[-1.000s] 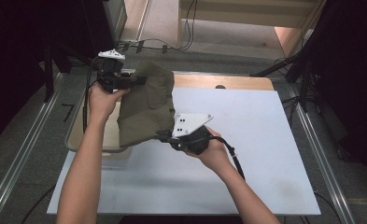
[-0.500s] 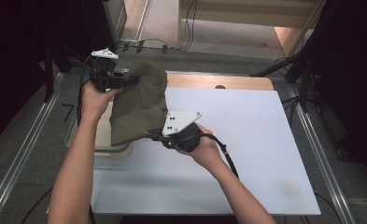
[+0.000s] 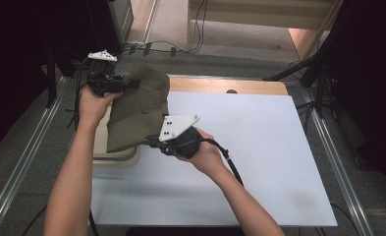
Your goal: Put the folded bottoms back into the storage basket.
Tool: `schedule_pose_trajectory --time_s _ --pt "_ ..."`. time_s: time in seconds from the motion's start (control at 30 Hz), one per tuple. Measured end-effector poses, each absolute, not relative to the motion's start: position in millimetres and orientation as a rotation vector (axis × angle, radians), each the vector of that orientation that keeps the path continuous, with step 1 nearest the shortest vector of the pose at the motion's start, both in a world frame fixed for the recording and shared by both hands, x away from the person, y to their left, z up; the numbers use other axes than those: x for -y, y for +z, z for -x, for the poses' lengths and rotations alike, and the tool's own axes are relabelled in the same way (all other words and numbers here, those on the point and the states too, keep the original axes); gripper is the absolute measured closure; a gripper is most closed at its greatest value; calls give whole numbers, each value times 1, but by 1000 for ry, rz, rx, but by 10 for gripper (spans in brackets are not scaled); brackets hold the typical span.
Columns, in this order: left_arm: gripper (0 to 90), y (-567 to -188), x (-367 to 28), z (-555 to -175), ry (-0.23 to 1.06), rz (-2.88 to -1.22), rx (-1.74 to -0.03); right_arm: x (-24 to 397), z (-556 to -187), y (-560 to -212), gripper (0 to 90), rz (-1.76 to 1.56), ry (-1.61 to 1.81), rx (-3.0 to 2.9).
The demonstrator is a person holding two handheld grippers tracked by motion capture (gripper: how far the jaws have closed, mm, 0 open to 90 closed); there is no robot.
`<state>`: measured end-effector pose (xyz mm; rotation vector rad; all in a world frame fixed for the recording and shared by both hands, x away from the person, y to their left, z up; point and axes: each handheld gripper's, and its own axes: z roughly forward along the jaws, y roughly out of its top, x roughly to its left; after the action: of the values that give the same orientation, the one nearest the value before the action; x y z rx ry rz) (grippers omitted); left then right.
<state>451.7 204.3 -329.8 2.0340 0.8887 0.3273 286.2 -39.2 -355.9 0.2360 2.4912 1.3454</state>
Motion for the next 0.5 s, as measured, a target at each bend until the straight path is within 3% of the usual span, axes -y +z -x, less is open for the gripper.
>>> schedule_pose_trajectory --time_s 0.5 --pt "710 -330 -218 -453 349 -2038 -902 18 -290 -355 841 -201 1327 -2506"
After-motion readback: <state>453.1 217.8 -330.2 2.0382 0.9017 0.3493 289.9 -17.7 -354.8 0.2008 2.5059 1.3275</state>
